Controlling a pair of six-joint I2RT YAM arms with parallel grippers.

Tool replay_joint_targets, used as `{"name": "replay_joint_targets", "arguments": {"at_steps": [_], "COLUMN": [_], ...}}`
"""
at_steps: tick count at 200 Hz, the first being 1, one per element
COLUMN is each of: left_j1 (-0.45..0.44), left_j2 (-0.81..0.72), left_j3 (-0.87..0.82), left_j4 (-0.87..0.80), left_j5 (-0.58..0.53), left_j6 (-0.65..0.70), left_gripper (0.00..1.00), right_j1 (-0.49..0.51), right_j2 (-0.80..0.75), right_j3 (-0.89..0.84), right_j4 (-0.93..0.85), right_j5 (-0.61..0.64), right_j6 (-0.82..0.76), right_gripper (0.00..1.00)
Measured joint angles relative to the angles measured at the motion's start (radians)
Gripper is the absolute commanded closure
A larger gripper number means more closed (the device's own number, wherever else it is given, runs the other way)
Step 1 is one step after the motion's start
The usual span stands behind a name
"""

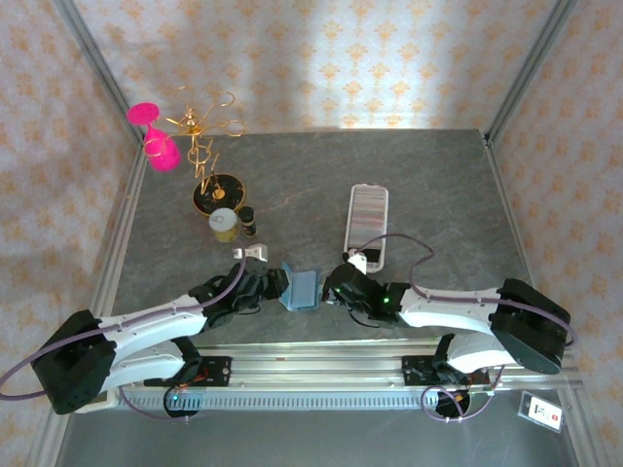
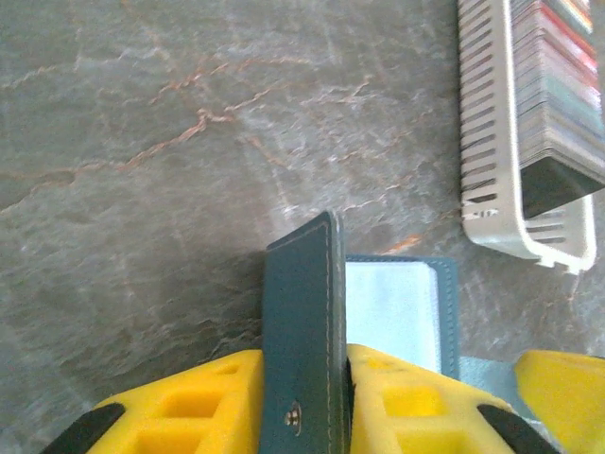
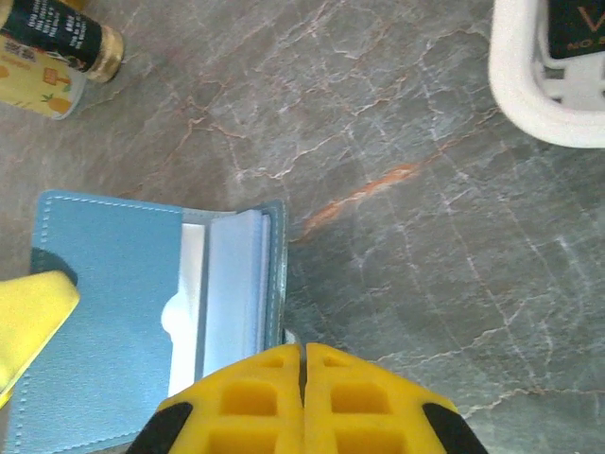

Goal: Put the credit cards into the card holder

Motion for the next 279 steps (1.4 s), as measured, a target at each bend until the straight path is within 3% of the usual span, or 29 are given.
{"name": "replay_joint_targets", "arguments": {"at_steps": [15,47,92,139,152,189,211,279], "left_j1": [0.000,0.000,0.000,0.000,0.000,0.000,0.000,0.000], "left_j2": [0.003,0.011,-0.009,-0.026,-0.026,-0.026,-0.026,-0.026], "left_j3": [-0.024,-0.051,-0.105,-0.134,-0.135,-0.135,-0.135,-0.141], "left_j4": [-0.002,-0.005,0.001,0.045,0.053,0.073,0.086,0.105], "left_j5": [0.000,0.002,0.006,0.024,0.035,0.055,0.063,0.074], "left_j6": [-0.007,-0.012,-0.030,-0.035,-0.034,-0.033,-0.033,-0.033], "left_gripper": [0.81,0.81,0.68,0.79,0.81,0.85,0.87,0.91], "right_j1": [-0.004,-0.013,-0.022,-0.026,-0.026,-0.022,0.004,0.051], "right_j2": [0.007,0.028,0.035,0.026,0.002,-0.085,-0.091,0.149], "right_j3": [0.000,0.000,-0.010,-0.009,-0.006,0.072,0.146,0.257], "right_j4": [-0.013,-0.044,-0.079,-0.130,-0.158,-0.253,-0.270,-0.264], "right_j5": [0.003,0.011,0.021,0.029,0.032,0.035,0.035,-0.003], "right_j6": [0.002,0.004,0.012,0.002,-0.011,-0.050,-0.073,-0.088], "right_gripper": [1.00,1.00,1.00,0.63,0.59,0.59,0.63,0.66]}}
